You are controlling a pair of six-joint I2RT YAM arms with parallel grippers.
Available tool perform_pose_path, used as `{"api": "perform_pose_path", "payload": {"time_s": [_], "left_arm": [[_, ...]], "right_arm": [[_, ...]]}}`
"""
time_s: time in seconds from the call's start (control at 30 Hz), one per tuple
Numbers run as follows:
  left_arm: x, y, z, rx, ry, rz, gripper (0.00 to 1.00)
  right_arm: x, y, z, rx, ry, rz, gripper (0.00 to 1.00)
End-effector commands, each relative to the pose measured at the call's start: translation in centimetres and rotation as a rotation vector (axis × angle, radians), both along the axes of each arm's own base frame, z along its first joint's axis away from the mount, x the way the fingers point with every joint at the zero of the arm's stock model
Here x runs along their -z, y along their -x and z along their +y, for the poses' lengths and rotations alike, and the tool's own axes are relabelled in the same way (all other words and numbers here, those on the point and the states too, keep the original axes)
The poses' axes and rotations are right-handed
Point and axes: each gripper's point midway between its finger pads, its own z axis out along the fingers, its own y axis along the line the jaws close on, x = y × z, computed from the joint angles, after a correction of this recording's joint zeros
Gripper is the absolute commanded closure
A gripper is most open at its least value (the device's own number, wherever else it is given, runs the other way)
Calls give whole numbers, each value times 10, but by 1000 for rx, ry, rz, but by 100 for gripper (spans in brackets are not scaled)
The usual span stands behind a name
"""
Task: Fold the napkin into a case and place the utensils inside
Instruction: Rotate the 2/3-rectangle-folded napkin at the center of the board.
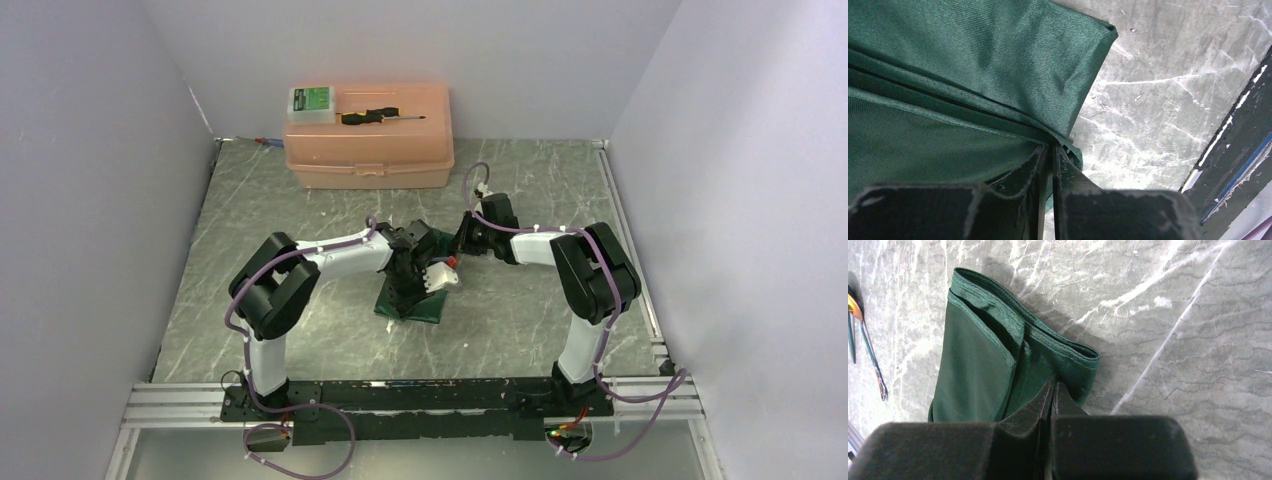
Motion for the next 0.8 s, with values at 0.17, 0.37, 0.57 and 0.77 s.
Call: {"api": "perform_pose_path", "payload": {"time_s": [0.17, 0.37, 0.57, 0.77], "left_arm": [[-6, 24, 11, 49, 2, 73, 86], [4, 16, 23, 47, -49, 10, 81], [5, -2, 20, -9, -52, -57, 67], [-38, -13, 4, -23, 58, -90, 51]], "right_arm": [[-4, 3, -8, 20, 22, 1, 98], [-19, 3, -5, 12, 4, -22, 98], [-54, 0, -6, 12, -4, -80, 96], [-91, -7, -6, 10, -10, -164, 94]]}}
